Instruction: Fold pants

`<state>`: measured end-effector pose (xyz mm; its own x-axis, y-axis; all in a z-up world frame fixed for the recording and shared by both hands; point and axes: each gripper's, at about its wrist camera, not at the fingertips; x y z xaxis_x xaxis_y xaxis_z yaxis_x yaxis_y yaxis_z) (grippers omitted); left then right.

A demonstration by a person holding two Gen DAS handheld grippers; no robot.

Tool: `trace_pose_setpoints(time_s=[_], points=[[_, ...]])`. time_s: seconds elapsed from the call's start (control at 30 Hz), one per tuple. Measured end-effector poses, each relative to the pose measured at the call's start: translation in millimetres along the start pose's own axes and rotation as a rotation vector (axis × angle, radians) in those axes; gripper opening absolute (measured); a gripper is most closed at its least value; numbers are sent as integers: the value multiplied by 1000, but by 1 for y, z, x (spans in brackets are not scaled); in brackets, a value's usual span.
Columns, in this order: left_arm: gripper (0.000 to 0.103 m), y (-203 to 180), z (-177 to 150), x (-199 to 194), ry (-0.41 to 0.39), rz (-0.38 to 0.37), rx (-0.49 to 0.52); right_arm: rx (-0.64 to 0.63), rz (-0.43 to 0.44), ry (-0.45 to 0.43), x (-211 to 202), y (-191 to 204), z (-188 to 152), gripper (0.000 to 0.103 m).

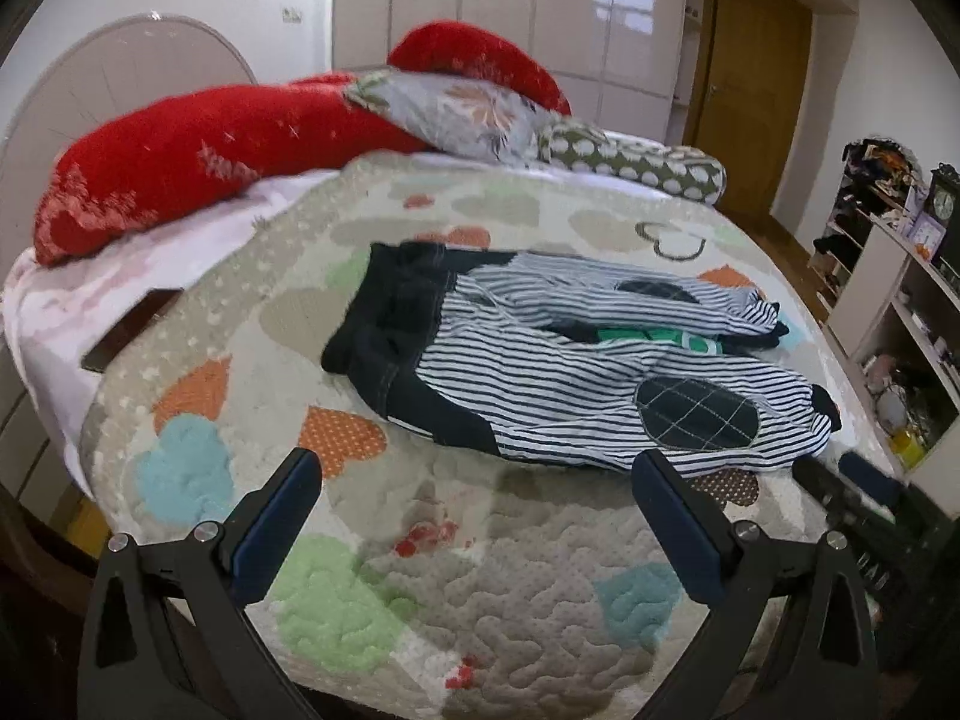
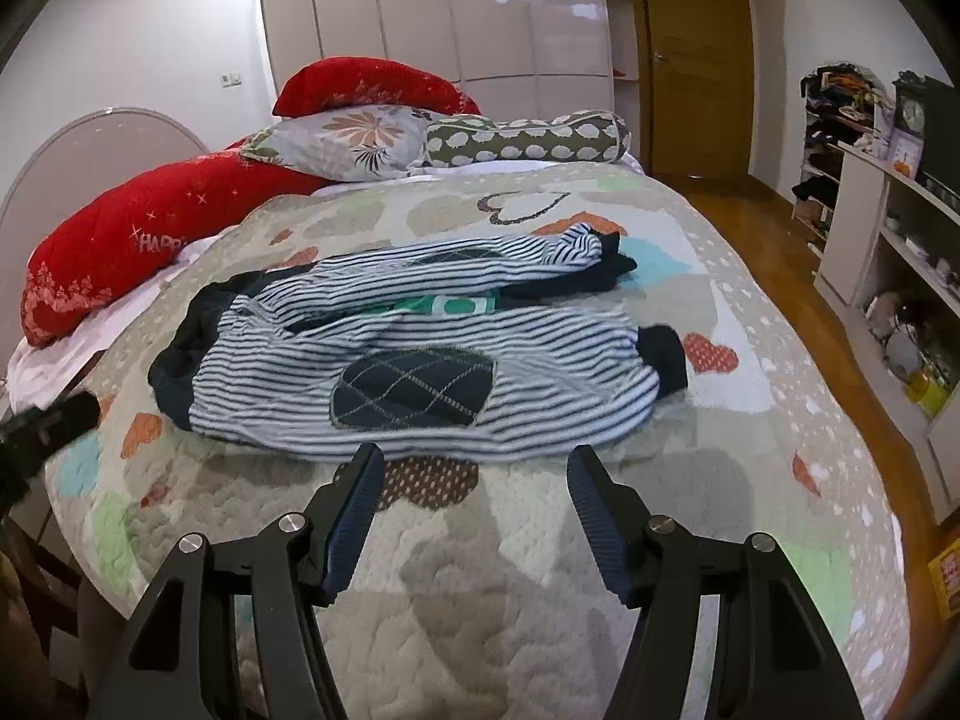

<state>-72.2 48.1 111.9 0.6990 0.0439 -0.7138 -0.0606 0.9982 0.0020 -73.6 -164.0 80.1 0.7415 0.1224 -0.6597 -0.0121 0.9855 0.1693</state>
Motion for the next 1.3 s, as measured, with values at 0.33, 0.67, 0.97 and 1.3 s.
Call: trace_pose_setpoints(time_s=[0.33,0.67,0.97,1.3], points=[[103,4,101,94,187,-181,100,-168,125,140,55,-18,101,69],[103,-37,171,237,298,-189,239,-249,138,339,199,-28,186,69],[97,-58,170,301,407,-269,349,-239,207,472,285,-37,200,69],[5,-45,175,234,239,-189,348,-228,268,378,246,-18,197,5]])
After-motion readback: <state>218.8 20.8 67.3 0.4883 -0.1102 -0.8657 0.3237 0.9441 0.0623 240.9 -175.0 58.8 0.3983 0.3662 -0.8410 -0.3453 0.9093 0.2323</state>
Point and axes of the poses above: each gripper's, at about its wrist camera, not at the fingertips, and x roughly the way its jaws point, y to its left, z to its top, and after that the axes turned 6 degrees about z, right-handed
